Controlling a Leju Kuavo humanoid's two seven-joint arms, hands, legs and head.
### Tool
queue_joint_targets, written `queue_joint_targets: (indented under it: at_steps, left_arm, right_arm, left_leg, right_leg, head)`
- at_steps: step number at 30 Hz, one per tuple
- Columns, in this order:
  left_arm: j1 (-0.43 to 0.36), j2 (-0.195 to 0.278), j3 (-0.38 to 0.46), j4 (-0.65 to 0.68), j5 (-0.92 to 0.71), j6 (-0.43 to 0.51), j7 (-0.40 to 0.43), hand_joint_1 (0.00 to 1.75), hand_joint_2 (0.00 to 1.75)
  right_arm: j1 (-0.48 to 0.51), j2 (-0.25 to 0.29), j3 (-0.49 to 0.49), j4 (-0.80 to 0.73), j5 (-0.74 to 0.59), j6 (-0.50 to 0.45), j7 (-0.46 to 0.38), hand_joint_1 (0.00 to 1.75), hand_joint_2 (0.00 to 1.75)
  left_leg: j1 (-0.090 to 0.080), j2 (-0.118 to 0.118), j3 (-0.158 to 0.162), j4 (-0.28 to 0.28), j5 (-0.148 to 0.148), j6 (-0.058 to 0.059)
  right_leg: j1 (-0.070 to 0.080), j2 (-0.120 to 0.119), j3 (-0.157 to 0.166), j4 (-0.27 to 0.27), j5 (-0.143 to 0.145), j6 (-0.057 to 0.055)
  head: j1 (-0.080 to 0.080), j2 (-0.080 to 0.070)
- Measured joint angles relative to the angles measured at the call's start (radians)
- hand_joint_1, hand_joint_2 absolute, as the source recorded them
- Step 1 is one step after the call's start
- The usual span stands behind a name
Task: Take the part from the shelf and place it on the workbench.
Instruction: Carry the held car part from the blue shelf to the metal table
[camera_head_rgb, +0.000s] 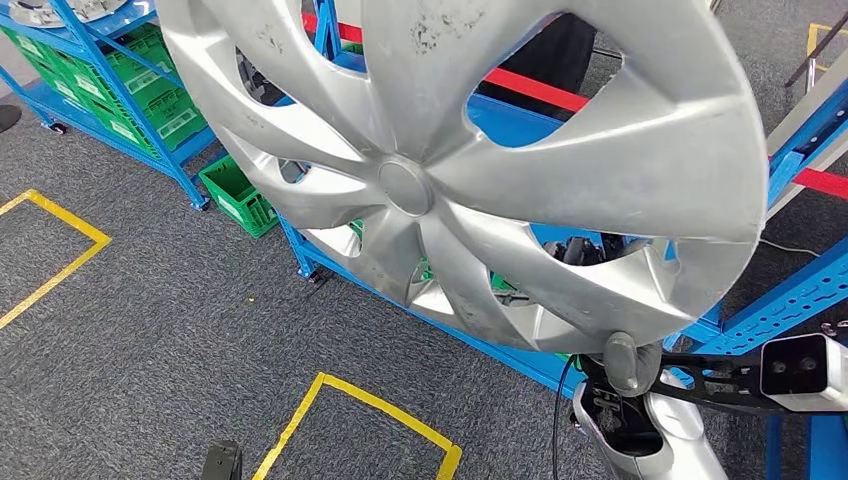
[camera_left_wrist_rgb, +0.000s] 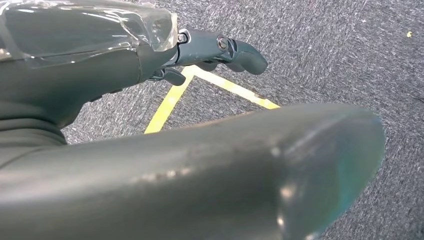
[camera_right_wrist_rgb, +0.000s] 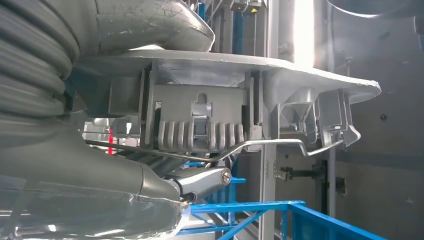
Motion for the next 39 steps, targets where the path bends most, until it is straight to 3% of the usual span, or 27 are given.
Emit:
queue_joint_targets:
  at_steps: [4,31,39]
  left_arm:
    - [0.0,-0.001,0.0,0.0,0.0,0.0,-0.001,0.0,1.75]
    - [0.01,-0.012,0.0,0.0,0.051,-0.043,-0.009,0.0,1.75]
    - [0.018,-0.026,-0.002,0.004,0.062,-0.056,-0.006,0.0,1.75]
  right_arm:
    - [0.004,-0.002,0.0,-0.007,0.0,0.0,0.0,1.75,1.75]
    - [0.027,-0.01,0.025,-0.035,0.085,-0.059,0.019,1.75,1.75]
    - [0.076,-0.021,0.013,-0.043,0.083,-0.153,0.014,1.75,1.75]
  left_leg:
    - [0.0,0.0,0.0,0.0,0.0,0.0]
    - [0.0,0.0,0.0,0.0,0.0,0.0]
    - [-0.001,0.0,-0.001,0.002,-0.002,0.002]
  right_leg:
    - [0.0,0.0,0.0,0.0,0.0,0.0]
    - [0.0,0.0,0.0,0.0,0.0,0.0]
    - [-0.001,0.0,0.0,0.0,0.0,0.0]
  head:
    - [0.0,0.0]
    - [0.0,0.0]
    - [0.0,0.0]
